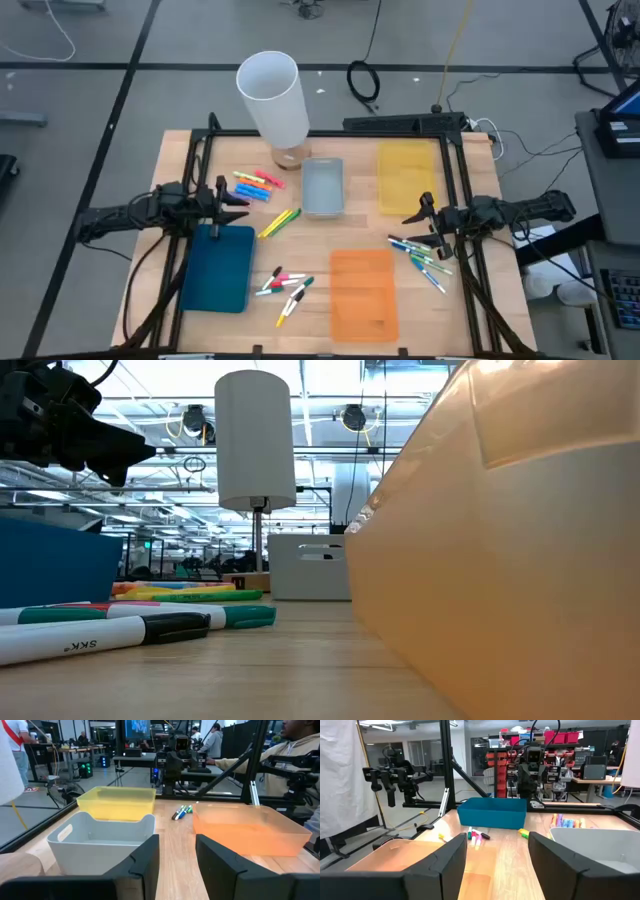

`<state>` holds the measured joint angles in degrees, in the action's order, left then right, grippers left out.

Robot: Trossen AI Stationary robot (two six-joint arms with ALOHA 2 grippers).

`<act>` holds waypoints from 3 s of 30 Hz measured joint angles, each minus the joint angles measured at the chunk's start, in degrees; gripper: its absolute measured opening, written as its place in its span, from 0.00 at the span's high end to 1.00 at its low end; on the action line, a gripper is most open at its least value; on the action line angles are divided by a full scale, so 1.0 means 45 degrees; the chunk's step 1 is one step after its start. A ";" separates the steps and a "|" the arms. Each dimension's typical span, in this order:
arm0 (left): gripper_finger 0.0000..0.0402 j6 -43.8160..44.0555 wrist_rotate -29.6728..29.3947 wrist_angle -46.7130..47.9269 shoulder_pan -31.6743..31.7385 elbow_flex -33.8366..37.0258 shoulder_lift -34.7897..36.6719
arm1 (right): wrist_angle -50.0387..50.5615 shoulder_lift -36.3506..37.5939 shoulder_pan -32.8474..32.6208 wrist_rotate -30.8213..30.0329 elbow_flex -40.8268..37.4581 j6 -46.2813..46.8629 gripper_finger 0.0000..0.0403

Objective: Pick & Place Markers

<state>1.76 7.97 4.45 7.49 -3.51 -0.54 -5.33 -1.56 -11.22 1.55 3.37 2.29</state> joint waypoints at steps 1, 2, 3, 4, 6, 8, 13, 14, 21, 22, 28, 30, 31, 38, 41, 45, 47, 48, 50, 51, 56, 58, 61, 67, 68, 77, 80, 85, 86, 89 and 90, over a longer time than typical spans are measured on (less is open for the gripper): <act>0.67 0.0000 0.0000 0.0000 -0.0002 0.0004 0.0003 | 0.0002 -0.0003 -0.0002 -0.0001 0.0001 -0.0001 0.50; 0.67 0.0000 0.0000 0.0000 -0.0005 0.0005 0.0003 | 0.0002 0.0000 -0.0001 0.0002 -0.0002 0.0002 0.50; 0.67 0.0000 0.0000 0.0000 0.0000 0.0000 0.0000 | -0.0001 -0.0002 -0.0005 -0.0001 0.0002 0.0002 0.50; 0.67 0.0000 0.0000 0.0000 0.0000 0.0005 0.0000 | 0.0002 -0.0002 -0.0005 0.0000 0.0000 0.0002 0.50; 0.67 0.0000 0.0000 0.0000 0.0000 0.0005 0.0000 | -0.0002 -0.0002 -0.0004 -0.0002 0.0002 0.0000 0.50; 0.67 0.0000 0.0000 0.0000 -0.0005 0.0005 0.0000 | 0.0001 0.0000 -0.0001 0.0001 0.0002 0.0002 0.50; 0.67 0.0002 0.0000 0.0000 -0.0005 0.0003 0.0000 | 0.0002 0.0000 -0.0001 -0.0002 -0.0001 0.0001 0.50; 0.67 0.0000 0.0000 0.0000 0.0000 0.0003 0.0003 | 0.0001 -0.0005 -0.0004 -0.0001 0.0001 -0.0002 0.50; 0.67 0.0000 0.0000 0.0000 -0.0002 0.0003 0.0000 | 0.0000 -0.0001 -0.0003 0.0001 0.0002 0.0001 0.50; 0.67 0.0000 0.0000 0.0000 -0.0004 0.0004 0.0000 | 0.0002 -0.0001 -0.0005 0.0002 -0.0001 0.0001 0.50; 0.67 0.0000 0.0000 0.0000 0.0000 0.0000 0.0000 | 0.0000 -0.0005 -0.0003 0.0000 0.0002 -0.0002 0.50; 0.67 0.0000 0.0000 0.0000 -0.0003 0.0005 0.0003 | -0.0003 0.0000 -0.0005 0.0002 0.0001 0.0001 0.50; 0.67 0.0000 0.0000 0.0000 -0.0004 0.0001 0.0005 | -0.0003 0.0000 0.0000 0.0002 0.0002 0.0002 0.50; 0.67 0.0000 0.0000 0.0000 -0.0004 0.0001 0.0000 | 0.0001 -0.0005 0.0000 0.0002 0.0002 0.0001 0.50; 0.67 0.0000 0.0000 0.0000 -0.0005 0.0000 0.0005 | -0.0003 0.0000 -0.0005 0.0002 -0.0002 -0.0002 0.50; 0.67 0.0000 0.0000 0.0000 -0.0001 0.0004 0.0000 | 0.0002 -0.0003 0.0000 0.0001 0.0000 -0.0001 0.50; 0.67 0.0000 0.0000 0.0000 -0.0001 0.0002 0.0000 | 0.0001 -0.0005 0.0000 0.0002 -0.0001 0.0001 0.50; 0.67 0.0000 0.0000 0.0000 -0.0001 0.0001 0.0002 | 0.0002 0.0000 -0.0005 -0.0002 -0.0002 -0.0002 0.50; 0.67 0.0000 0.0000 0.0000 -0.0005 0.0005 0.0003 | -0.0003 0.0000 -0.0005 0.0002 0.0002 0.0002 0.50; 0.67 0.0000 0.0000 0.0000 -0.0003 0.0005 0.0003 | 0.0001 -0.0005 -0.0005 -0.0002 0.0002 0.0001 0.50; 0.67 0.0000 0.0000 0.0000 -0.0004 0.0001 0.0000 | -0.0003 0.0000 -0.0002 -0.0002 0.0001 -0.0002 0.50; 0.67 0.0000 0.0000 0.0000 -0.0001 0.0001 0.0002 | 0.0000 -0.0002 -0.0004 0.0001 0.0001 -0.0002 0.50; 0.67 0.0000 0.0000 0.0000 0.0000 0.0005 0.0004 | 0.0002 0.0000 -0.0005 0.0002 0.0002 -0.0002 0.50; 0.67 0.0000 0.0000 0.0000 -0.0004 0.0004 0.0001 | 0.0000 -0.0002 -0.0001 0.0002 0.0002 -0.0001 0.50; 0.67 0.0000 0.0000 0.0000 -0.0005 0.0003 0.0002 | 0.0002 0.0000 -0.0005 0.0000 0.0000 0.0000 0.50; 0.67 0.0000 0.0000 0.0000 -0.0004 0.0005 0.0004 | -0.0004 -0.0005 -0.0005 -0.0001 0.0002 -0.0004 0.50; 0.67 0.0000 0.0000 0.0000 -0.0002 0.0005 0.0000 | -0.0718 -0.0092 0.0000 -0.0752 0.0002 -0.0464 0.50; 0.67 0.0001 -0.0004 0.0001 -0.0004 0.0000 0.0004 | -0.1129 -0.0094 -0.0058 -0.0210 -0.0002 0.5229 0.50; 0.67 0.0000 -0.0004 0.0000 -0.0005 0.0003 0.0000 | -0.1086 -0.0098 -0.0058 -0.0156 -0.0002 0.6244 0.50; 0.67 0.0000 -0.0004 0.0003 -0.0002 0.0003 0.0001 | -0.1148 -0.0098 -0.0058 -0.0216 -0.0002 0.6946 0.50; 0.67 0.0000 -0.0005 -0.0003 -0.0002 0.0005 0.0000 | -0.1051 -0.0097 -0.0058 -0.0325 -0.0002 0.6793 0.50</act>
<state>1.76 7.94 4.43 7.48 -3.49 -0.54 -10.06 -2.00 -11.49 0.09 3.36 32.86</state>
